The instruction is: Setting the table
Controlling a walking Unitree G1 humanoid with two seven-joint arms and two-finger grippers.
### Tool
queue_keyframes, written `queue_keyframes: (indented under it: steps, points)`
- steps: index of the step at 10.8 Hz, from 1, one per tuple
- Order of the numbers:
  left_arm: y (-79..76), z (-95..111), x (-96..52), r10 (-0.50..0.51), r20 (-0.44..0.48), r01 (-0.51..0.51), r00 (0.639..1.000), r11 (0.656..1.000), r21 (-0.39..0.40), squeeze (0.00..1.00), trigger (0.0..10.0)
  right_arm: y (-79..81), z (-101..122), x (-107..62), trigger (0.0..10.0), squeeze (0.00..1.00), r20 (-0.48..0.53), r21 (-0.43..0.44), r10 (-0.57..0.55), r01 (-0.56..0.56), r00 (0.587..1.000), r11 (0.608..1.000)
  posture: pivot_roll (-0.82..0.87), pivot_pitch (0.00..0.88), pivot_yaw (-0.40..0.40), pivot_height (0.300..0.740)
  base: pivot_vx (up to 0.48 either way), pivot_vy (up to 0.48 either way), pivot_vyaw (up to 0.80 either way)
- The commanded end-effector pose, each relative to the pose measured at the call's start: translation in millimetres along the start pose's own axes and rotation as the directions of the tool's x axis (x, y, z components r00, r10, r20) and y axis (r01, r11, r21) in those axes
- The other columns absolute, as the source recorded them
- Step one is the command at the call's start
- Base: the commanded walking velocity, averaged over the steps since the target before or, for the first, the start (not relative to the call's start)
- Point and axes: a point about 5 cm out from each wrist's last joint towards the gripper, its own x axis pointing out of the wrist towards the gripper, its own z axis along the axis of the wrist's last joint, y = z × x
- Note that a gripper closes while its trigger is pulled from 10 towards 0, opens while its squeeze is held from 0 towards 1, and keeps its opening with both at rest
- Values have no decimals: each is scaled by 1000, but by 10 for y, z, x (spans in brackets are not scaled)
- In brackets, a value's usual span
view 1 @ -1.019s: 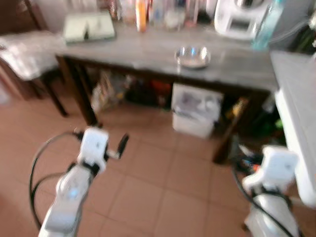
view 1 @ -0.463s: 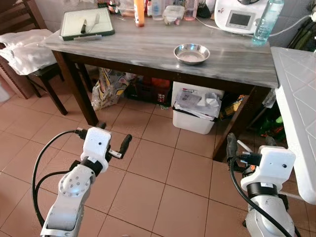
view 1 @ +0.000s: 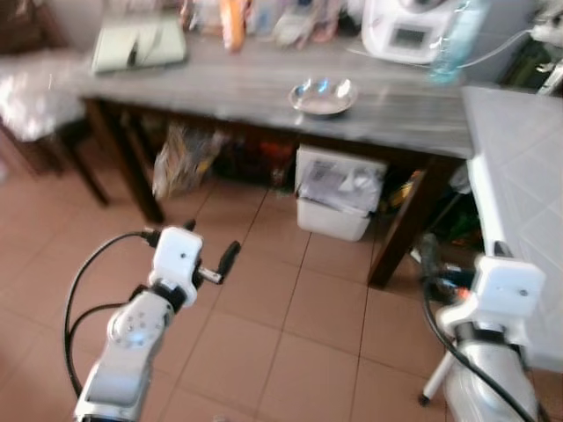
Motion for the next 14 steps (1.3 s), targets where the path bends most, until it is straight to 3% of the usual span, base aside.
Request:
queue_keyframes:
  steps: [1,11,14]
  points:
    - [-30,4,6,-13,8,13,1000,1000,-5,0,10000,-74,-29,-20,10000,0,-14,-21,-21,21,1000,1000,129,109,16,740,0,-379,0]
    - [-68,-29,54,-64,21,64,998,998,5,0,10000,-69,-22,10,10000,0,4,-18,-41,41,999,999,123,95,26,740,0,-383,0]
    - [-99,-44,52,-81,20,81,997,997,-4,0,10000,-80,-13,-7,10000,0,1,-23,-42,42,999,999,114,101,23,740,0,-395,-485]
